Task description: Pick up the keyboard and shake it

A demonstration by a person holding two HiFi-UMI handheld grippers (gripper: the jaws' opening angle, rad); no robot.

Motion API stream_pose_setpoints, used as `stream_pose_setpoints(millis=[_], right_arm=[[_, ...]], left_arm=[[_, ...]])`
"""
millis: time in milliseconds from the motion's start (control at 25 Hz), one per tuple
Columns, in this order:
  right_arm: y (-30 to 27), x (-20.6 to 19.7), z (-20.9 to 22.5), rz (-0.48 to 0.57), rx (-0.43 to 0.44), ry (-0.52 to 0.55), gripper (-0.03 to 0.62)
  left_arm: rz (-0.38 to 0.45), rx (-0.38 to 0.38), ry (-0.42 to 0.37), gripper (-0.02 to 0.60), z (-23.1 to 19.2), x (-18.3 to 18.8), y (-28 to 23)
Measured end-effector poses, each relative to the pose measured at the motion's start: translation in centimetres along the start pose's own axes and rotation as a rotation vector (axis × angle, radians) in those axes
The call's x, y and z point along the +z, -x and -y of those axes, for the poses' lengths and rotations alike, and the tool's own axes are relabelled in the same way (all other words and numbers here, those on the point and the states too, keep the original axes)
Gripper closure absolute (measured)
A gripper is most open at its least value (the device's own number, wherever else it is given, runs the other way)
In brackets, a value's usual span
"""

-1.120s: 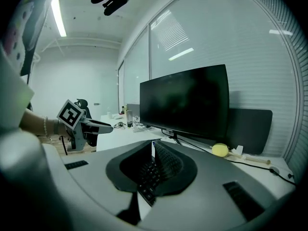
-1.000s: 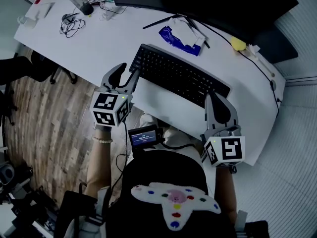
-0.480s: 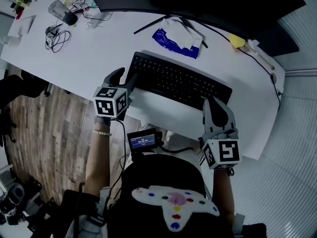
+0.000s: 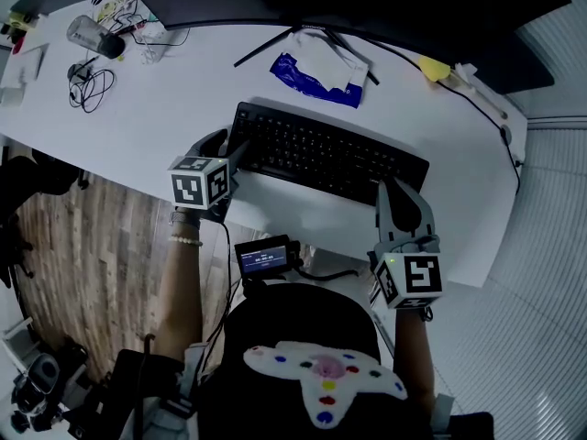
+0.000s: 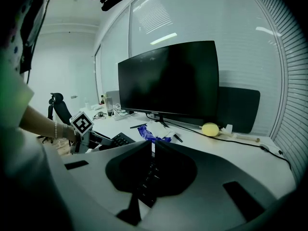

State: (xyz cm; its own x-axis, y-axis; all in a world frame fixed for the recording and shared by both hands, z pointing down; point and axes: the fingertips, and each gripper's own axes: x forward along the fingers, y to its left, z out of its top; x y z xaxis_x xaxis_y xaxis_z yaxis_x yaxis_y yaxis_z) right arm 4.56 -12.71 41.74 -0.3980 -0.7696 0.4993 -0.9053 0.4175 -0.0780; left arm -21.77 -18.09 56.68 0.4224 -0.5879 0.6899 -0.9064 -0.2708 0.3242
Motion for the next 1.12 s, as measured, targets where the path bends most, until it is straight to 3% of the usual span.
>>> stream_pose_setpoints(millis=[160, 480, 760, 1120], right_arm=[[-0.2, 0.0, 0.0, -0.023, -0.002, -0.019, 0.549], [-0.5, -0.6, 0.5, -0.052, -0.011, -0.037, 0.549], [-0.5, -1.4, 1.9, -0.05, -0.059, -0.056, 0.549], [-0.1, -7.2, 6.6, -0.178, -0.14, -0.132, 0.541]], left_arm=[[-0.017, -0.061, 0.037, 0.333, 0.2, -0.1, 0.1], [-0.053, -0.124, 0.02, 0.36, 0.6, -0.1, 0.1], [-0.071, -0.114, 0.008, 0.377, 0.6, 0.4, 0.7], [-0.041, -0.067, -0.034, 0.39, 1.1, 1.7, 2.3]])
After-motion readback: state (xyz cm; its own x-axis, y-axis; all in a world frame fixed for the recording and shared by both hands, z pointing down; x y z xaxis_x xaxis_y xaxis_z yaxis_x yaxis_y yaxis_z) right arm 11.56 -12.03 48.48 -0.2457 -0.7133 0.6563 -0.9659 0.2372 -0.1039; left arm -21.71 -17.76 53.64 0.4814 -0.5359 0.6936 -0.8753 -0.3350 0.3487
